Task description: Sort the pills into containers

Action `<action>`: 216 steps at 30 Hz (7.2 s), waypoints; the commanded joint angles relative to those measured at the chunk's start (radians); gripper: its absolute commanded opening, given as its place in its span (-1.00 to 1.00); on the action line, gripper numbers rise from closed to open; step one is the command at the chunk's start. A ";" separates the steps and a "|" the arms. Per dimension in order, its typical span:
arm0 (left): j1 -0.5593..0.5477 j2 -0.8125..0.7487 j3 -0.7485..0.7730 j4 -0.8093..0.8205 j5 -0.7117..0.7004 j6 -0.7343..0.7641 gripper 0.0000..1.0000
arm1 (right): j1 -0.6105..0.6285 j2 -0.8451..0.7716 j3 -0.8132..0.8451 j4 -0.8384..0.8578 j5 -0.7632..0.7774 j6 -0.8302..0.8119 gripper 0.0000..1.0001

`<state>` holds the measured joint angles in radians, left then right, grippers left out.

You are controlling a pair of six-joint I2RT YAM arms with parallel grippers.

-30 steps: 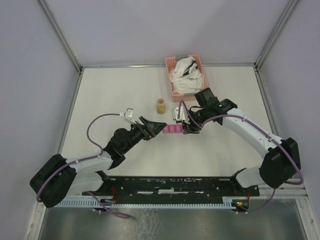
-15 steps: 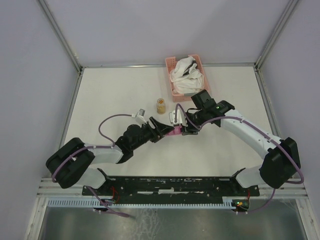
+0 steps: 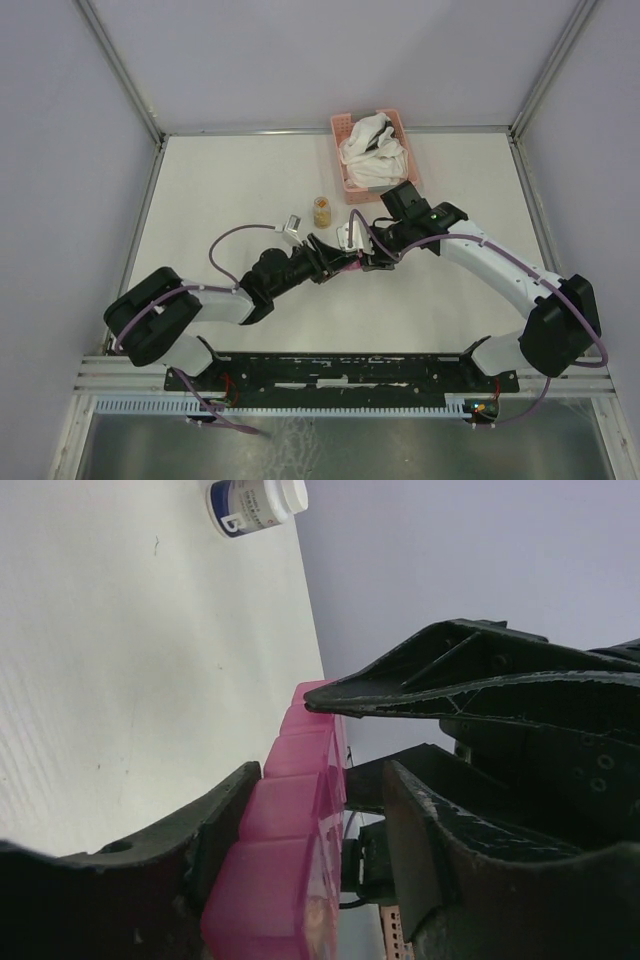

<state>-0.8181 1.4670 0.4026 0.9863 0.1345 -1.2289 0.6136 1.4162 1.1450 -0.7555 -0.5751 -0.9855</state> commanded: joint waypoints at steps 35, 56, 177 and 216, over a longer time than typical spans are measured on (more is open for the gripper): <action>-0.008 -0.019 0.034 -0.108 0.059 0.157 -0.95 | -0.132 0.097 0.139 -0.112 -0.184 0.163 0.46; -0.008 0.074 -0.024 0.135 0.042 -0.114 -0.95 | -0.025 -0.040 -0.073 0.101 -0.033 0.073 0.73; 0.003 0.255 0.045 -0.143 -0.122 0.139 0.49 | -0.241 0.165 -0.099 -0.072 -0.081 -0.283 0.67; -0.021 -0.320 0.141 -0.817 -0.422 0.467 0.58 | -0.270 0.120 -0.013 -0.197 -0.188 -0.232 0.67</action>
<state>-0.8337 1.2205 0.4984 0.1444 -0.2550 -0.9783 0.3603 1.5700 1.0714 -0.9096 -0.6926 -1.2491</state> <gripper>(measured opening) 0.793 0.837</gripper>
